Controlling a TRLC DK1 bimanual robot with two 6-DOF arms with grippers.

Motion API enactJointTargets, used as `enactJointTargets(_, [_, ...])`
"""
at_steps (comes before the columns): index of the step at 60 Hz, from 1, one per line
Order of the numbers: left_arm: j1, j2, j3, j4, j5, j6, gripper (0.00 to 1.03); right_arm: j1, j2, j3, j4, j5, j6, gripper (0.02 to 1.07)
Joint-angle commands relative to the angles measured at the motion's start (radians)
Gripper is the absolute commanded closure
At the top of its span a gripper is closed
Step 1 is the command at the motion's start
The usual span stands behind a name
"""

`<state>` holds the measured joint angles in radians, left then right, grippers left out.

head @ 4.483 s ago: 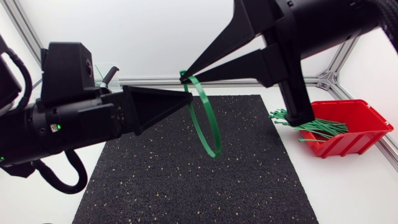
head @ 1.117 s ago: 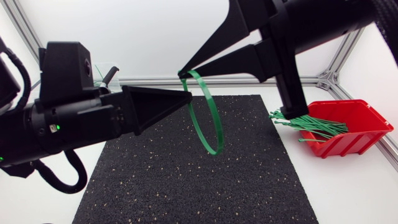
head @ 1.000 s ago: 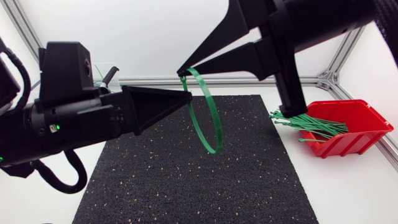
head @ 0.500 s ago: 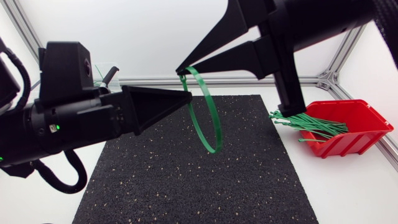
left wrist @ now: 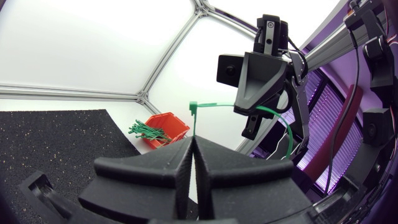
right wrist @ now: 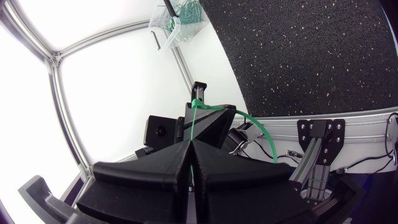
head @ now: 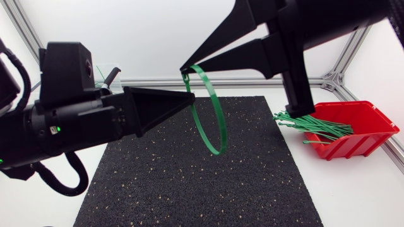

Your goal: Take a green cable tie from the red box, thread the tail through the head to close it, then place it in the transparent bin on the left.

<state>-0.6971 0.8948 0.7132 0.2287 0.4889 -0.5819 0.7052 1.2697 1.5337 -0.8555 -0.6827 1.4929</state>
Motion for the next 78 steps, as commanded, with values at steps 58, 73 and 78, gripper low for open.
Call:
enactJointTargets(58, [0.021, 0.012, 0.019, 0.018, 0.007, -0.006, 1.0, 0.005, -0.02, -0.047, 0.044, -0.008, 0.03, 1.01])
enactJointTargets(73, [0.018, 0.01, 0.019, 0.017, 0.01, -0.006, 1.0, 0.01, -0.007, -0.049, 0.053, -0.008, 0.03, 1.01])
enactJointTargets(78, [0.019, 0.009, 0.019, 0.015, 0.01, -0.006, 1.0, 0.011, -0.006, -0.05, 0.053, -0.009, 0.03, 1.01])
